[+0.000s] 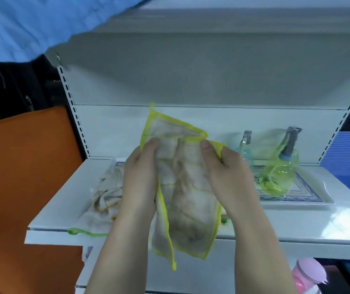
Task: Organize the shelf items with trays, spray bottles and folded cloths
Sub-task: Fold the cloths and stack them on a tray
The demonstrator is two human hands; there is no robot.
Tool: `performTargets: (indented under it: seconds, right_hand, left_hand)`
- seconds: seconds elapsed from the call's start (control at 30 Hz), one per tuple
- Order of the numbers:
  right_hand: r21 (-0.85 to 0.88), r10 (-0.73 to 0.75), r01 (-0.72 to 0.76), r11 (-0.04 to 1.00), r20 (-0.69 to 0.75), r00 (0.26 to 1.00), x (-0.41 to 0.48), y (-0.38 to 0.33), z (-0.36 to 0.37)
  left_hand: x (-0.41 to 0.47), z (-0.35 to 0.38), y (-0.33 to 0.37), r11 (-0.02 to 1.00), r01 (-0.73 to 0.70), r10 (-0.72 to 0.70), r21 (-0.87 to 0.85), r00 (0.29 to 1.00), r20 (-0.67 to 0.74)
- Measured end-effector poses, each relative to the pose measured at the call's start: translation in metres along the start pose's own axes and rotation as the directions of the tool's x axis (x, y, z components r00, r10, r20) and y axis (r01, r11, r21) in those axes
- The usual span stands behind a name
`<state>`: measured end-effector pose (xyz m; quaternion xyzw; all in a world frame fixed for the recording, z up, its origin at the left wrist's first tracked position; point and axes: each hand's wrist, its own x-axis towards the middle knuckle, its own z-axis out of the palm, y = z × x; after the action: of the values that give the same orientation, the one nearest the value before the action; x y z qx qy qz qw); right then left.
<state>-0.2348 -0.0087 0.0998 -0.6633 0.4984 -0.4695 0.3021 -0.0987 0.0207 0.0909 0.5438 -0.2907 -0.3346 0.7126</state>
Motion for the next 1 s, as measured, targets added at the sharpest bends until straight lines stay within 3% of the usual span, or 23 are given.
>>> performTargets:
  seconds: [0.13, 0.27, 0.5, 0.67, 0.77, 0.9, 1.0]
  right_hand:
    - [-0.004, 0.044, -0.045, 0.999, -0.127, 0.991, 0.007, 0.005, -0.021]
    - [-0.045, 0.008, -0.013, 0.999, -0.125, 0.992, 0.005, -0.01, -0.042]
    - [-0.054, -0.086, 0.084, 0.995, -0.026, 0.996, -0.014, -0.029, -0.029]
    - [-0.023, -0.132, 0.13, 0.991, -0.103, 0.986, -0.013, -0.029, -0.027]
    - [0.038, -0.13, 0.132, 0.991, -0.035, 0.991, -0.018, -0.034, -0.017]
    - [0.356, -0.097, 0.037, 0.934, 0.153, 0.984, -0.027, -0.035, 0.002]
    - [0.463, -0.118, 0.001, 0.886, 0.224, 0.967, -0.028, -0.036, 0.016]
  left_hand:
    - [-0.02, 0.011, -0.002, 0.975, -0.191, 0.2, 0.114, 0.978, -0.066]
    - [-0.031, 0.017, 0.007, 0.932, -0.304, 0.325, 0.198, 0.942, -0.084]
    - [-0.057, 0.035, 0.012, 0.869, -0.353, 0.354, 0.347, 0.933, 0.063]
    - [-0.055, 0.022, 0.005, 0.713, -0.53, 0.483, 0.46, 0.846, 0.226]
    - [-0.057, 0.016, 0.008, 0.743, -0.518, 0.461, 0.425, 0.855, 0.236]
    - [-0.056, 0.001, 0.015, 0.894, -0.361, 0.336, 0.265, 0.932, 0.134]
    - [-0.047, -0.022, 0.016, 0.905, -0.353, 0.315, 0.239, 0.931, 0.183]
